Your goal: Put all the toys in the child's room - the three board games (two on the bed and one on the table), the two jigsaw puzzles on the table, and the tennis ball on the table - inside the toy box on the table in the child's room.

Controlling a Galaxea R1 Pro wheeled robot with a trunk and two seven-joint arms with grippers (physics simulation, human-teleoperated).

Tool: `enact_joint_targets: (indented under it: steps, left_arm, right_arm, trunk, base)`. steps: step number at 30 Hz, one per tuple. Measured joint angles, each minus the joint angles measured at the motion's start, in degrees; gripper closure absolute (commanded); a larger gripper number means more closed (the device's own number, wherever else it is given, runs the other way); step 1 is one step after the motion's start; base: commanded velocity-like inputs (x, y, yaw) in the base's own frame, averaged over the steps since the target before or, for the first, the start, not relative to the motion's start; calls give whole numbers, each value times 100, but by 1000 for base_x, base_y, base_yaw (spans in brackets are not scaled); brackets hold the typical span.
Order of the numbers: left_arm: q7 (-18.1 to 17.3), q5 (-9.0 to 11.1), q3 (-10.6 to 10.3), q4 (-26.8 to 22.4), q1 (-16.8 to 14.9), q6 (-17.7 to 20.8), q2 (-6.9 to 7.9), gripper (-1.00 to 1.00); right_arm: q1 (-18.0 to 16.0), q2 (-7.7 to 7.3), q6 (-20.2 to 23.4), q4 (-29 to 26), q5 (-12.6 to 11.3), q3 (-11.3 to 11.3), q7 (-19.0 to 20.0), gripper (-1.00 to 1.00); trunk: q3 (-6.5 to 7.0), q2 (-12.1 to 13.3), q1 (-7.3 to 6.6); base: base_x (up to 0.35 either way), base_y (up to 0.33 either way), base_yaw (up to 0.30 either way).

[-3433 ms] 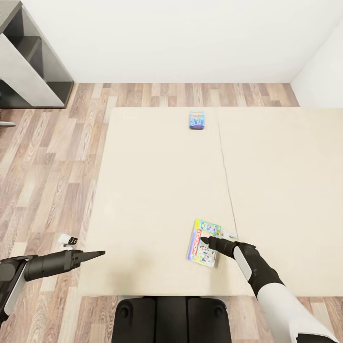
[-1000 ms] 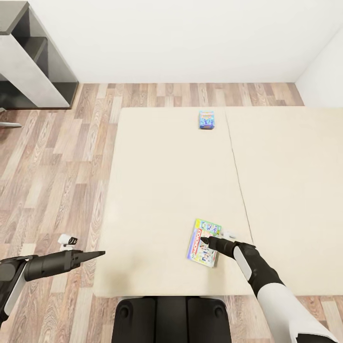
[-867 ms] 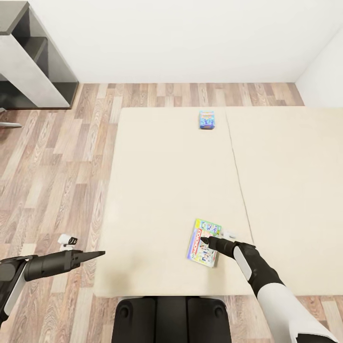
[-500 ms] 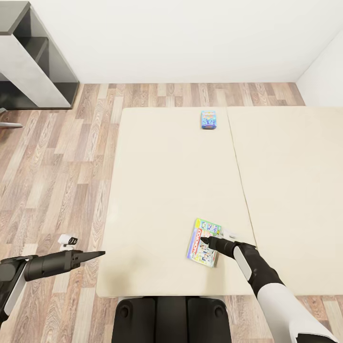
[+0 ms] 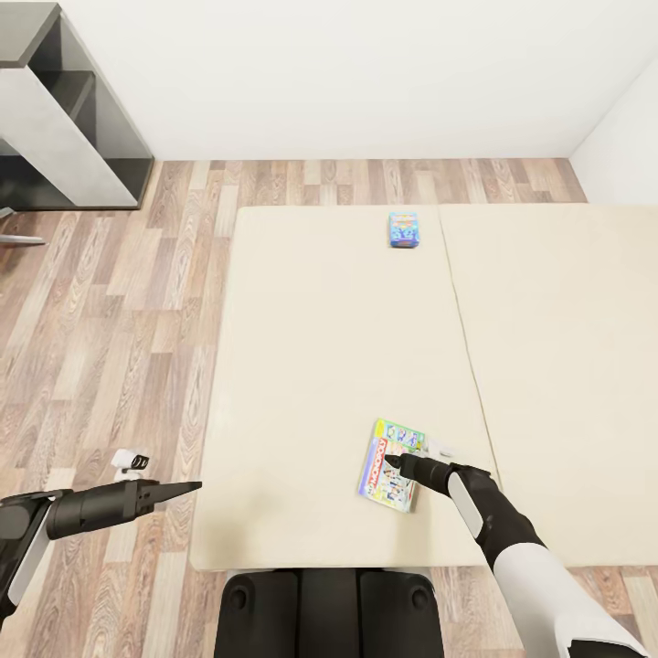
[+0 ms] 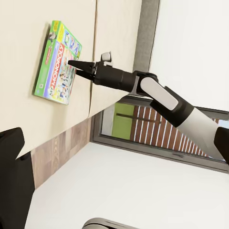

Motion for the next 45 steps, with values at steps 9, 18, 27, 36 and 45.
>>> enact_joint_targets:
  steps: [9, 18, 27, 36, 45]
  left_arm:
    - [0, -2, 0, 0, -1, 0, 1, -100]
    - [0, 1, 0, 0, 1, 0, 2, -100]
    - [0, 0, 0, 0, 2, 0, -1, -100]
    - [0, -4, -2, -1, -1, 0, 1, -100]
    - [0, -2, 0, 0, 2, 0, 2, -100]
  right_arm:
    - [0, 0, 0, 0, -1, 0, 0, -100]
    - [0, 0, 0, 0, -1, 3, 0, -100]
    - [0, 0, 0, 0, 0, 4, 0, -100]
    - [0, 0, -1, 1, -1, 5, 0, -100]
    - [0, 0, 0, 0, -1, 2, 0, -100]
  trunk:
    - [0, 0, 0]
    - [0, 0, 0]
    - [0, 0, 0]
    - [0, 0, 0]
    - [0, 0, 0]
  base:
    - [0, 2, 0]
    - [0, 72, 0]
    - [0, 7, 0]
    - [0, 86, 0]
    - [0, 14, 0]
